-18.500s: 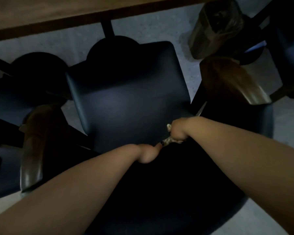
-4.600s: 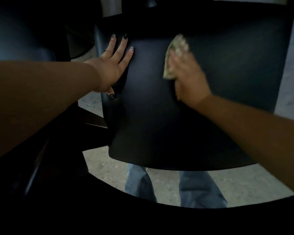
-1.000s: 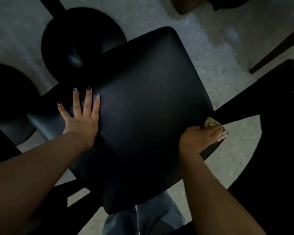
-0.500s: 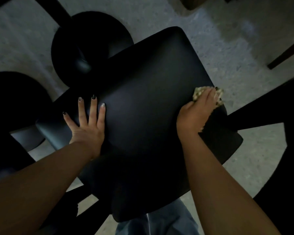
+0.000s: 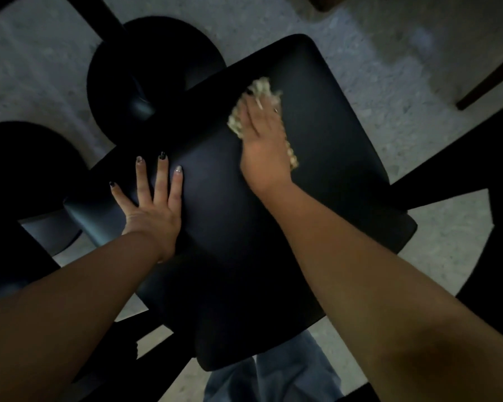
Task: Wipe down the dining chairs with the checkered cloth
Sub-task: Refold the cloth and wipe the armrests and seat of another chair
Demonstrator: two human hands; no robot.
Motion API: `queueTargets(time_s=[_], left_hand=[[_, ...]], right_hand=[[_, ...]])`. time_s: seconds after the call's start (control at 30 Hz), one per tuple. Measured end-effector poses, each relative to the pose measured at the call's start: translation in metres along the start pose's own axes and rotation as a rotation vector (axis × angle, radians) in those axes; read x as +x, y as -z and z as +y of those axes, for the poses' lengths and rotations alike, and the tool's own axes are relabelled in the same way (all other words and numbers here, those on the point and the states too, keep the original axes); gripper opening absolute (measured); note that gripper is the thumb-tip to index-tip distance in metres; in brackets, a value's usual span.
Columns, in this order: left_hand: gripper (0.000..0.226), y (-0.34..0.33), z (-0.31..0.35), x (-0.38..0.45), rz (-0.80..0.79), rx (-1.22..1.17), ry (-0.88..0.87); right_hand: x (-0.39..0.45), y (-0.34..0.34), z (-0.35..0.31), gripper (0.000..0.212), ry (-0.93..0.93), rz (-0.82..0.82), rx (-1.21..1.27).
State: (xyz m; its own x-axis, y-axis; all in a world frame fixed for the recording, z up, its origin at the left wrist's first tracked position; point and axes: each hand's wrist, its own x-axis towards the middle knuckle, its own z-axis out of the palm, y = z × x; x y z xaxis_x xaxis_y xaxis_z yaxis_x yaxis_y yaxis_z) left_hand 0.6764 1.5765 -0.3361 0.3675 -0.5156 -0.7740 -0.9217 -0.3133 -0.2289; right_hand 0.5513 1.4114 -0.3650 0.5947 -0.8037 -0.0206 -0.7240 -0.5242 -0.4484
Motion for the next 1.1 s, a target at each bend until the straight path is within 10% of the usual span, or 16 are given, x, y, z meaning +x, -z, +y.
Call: queueTargets(time_s=[0.27, 0.43, 0.6, 0.8, 0.97, 1.1], left_hand=[[0.148, -0.002, 0.000, 0.000, 0.033, -0.033, -0.005], [0.151, -0.001, -0.001, -0.001, 0.038, -0.047, -0.014], [0.156, -0.006, -0.005, 0.005, 0.032, -0.052, -0.042], [0.154, -0.008, -0.006, 0.006, 0.030, -0.057, -0.060], [0.153, -0.006, -0.005, 0.007, 0.008, -0.056, -0.055], [0.151, -0.003, -0.005, 0.004, 0.001, -0.076, -0.059]], right_hand=[[-0.149, 0.036, 0.060, 0.064, -0.454, 0.073, 0.056], [-0.169, 0.050, 0.060, 0.064, -1.167, 0.369, 0.207], [-0.148, 0.025, 0.034, 0.066, -1.322, 0.318, 0.130], [-0.117, -0.011, -0.009, 0.066, -1.042, 0.335, 0.041], [-0.067, -0.046, -0.080, 0.061, -0.311, 0.123, 0.118], [-0.071, -0.022, -0.072, 0.061, -0.243, 0.161, 0.296]])
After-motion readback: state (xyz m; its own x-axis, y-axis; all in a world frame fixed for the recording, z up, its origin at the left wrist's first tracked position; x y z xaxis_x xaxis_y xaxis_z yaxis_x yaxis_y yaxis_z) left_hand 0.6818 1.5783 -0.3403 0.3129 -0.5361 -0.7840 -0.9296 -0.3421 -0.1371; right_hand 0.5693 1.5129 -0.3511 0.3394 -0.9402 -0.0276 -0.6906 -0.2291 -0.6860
